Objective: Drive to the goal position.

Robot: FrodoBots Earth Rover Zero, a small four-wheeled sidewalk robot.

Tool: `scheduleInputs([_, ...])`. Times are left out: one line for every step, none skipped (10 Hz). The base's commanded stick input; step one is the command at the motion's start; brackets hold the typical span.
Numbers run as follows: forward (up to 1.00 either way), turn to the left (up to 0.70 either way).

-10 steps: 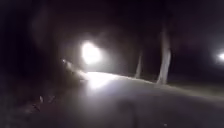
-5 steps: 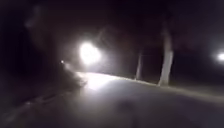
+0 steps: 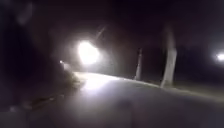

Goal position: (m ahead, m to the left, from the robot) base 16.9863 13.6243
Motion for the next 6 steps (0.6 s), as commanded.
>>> scheduleInputs([1.00,0.03])
scheduleInputs([1.00,0.03])
scheduleInputs([1.00,0.03])
scheduleInputs([1.00,0.03])
scheduleInputs([1.00,0.04])
scheduleInputs([1.00,0.12])
